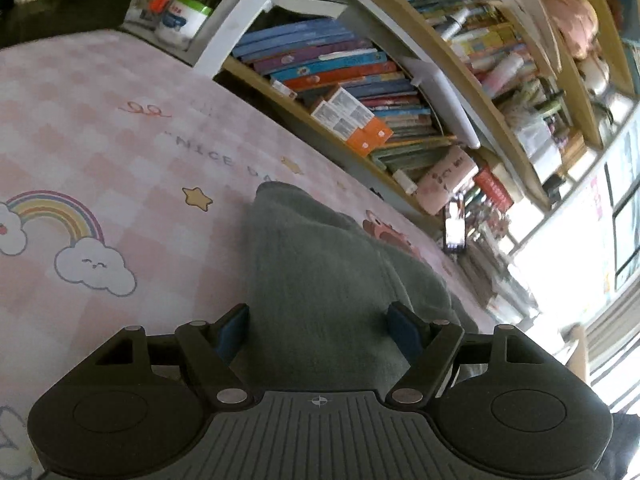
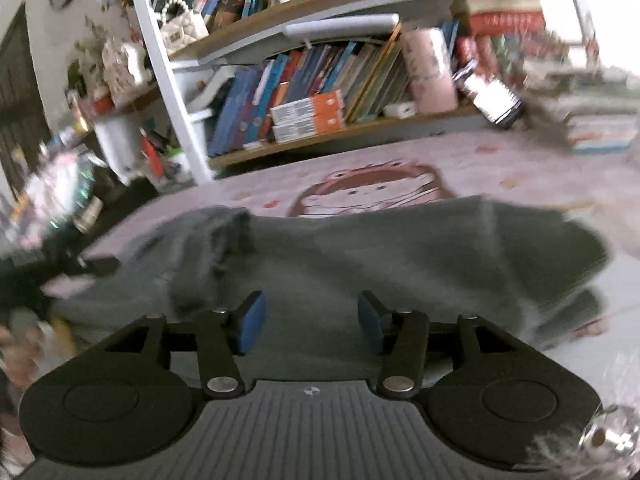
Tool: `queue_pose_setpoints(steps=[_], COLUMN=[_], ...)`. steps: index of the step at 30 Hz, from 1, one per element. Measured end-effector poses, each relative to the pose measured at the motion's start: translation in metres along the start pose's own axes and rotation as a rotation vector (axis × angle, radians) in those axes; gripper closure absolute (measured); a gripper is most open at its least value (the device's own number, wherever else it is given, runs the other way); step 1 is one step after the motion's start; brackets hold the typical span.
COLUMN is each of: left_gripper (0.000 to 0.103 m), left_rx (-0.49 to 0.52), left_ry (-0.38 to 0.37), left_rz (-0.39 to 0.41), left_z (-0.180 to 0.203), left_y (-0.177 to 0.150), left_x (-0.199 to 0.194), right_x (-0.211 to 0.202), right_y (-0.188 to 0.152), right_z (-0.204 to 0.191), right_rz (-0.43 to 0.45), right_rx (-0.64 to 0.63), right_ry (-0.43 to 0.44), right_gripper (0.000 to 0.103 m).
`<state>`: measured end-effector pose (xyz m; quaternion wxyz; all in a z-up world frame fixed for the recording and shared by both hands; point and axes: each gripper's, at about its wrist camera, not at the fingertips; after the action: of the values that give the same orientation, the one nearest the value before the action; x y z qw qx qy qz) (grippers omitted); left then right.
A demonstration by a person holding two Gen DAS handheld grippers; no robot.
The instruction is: Fold clothes
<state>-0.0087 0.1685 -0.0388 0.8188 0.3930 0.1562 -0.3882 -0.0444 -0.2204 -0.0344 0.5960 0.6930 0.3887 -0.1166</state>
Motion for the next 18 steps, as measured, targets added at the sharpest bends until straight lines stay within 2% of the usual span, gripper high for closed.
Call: queue_pose_setpoints(steps=[4, 9, 13, 16, 18], left_gripper=[0.036, 0.071, 0.075, 0.076, 0.075], left_rx=[-0.041, -0.051, -0.037, -0.012, -0.019], left_ry=[0.007, 0.016, 0.014, 0.101, 0.130], left_rz=[0.024, 0.025, 0.082, 0.162, 0.185], left_z=[-0.001, -0.002, -0.003, 0.000, -0.005], left_y=[0.004, 0.006, 0.015, 0.019, 0.020], left_x=[0.005, 0.006, -0.011, -0.027, -0.036], right_x=[0.001, 0.005, 0.003, 0.001, 0.001], right_y=[-0.003, -0.004, -0.004, -0.004, -0.003], right_z=[0.015, 0.018, 0.012, 0.005, 0.000], right_rz=[-0.015, -0.020, -0.009, 0.008, 0.009], right_rx=[0.002, 0.008, -0.006, -0.031, -0.045], right_ry=[-0.010, -0.019, -0.004, 0.005, 0.022], right_gripper=[0.057, 0.058, 0.056, 0.054, 0.053])
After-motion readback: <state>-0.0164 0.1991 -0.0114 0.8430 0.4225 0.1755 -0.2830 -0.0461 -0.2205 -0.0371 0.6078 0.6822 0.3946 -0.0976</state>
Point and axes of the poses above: each gripper's, at about its wrist camera, not at the fingertips, and x roughly the way its jaws point, z to its right, y to its top, and after that the axes turned 13 degrees about -z, right-handed
